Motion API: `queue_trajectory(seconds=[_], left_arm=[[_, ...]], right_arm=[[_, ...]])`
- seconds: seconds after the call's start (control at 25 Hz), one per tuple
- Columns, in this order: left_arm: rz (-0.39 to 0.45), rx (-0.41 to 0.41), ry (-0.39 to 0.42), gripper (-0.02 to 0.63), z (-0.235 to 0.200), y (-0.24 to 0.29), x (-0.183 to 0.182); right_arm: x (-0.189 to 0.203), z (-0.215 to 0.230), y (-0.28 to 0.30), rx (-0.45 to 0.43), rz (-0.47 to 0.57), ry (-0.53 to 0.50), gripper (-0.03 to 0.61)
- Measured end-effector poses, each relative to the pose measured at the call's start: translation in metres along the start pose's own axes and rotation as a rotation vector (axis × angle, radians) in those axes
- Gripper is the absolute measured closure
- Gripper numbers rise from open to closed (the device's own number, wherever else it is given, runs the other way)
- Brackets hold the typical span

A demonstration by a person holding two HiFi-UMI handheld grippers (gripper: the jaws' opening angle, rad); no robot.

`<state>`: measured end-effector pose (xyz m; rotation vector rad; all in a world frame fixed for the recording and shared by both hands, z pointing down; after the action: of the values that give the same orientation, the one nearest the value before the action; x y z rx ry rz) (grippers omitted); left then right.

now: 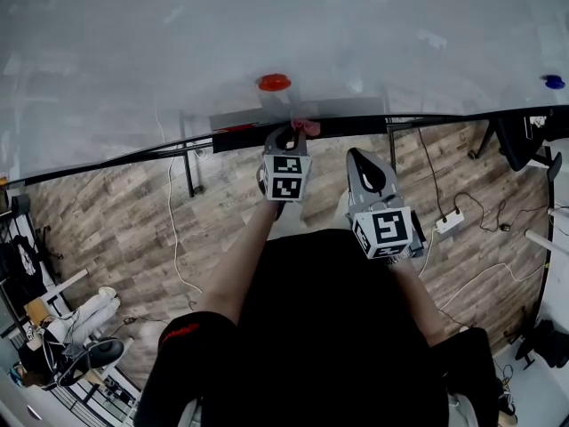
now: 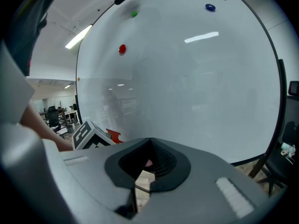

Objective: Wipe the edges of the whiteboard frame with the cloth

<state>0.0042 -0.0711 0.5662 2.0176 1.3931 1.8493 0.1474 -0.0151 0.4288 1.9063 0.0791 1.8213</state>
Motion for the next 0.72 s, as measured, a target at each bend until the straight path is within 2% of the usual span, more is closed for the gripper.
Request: queue_trajectory(seconds=[0.72], left_arm=[[0.008,0.018,-0.010,0.586,-0.020,-0.016,0.010]], right_arm=[[-0.003,-0.037,0.004,0.004,-0.009,-0.014,0.577]])
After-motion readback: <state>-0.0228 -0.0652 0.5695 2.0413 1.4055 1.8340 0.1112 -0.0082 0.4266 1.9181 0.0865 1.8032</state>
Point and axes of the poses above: the fingertips, and each gripper's own axes: y forward along the fingers, z to its right, x out of its underside, the point moved 5 cm from there along -y, backward along the fingers, and after that the axes turned 14 degrees about x, right-handed, at the moved point
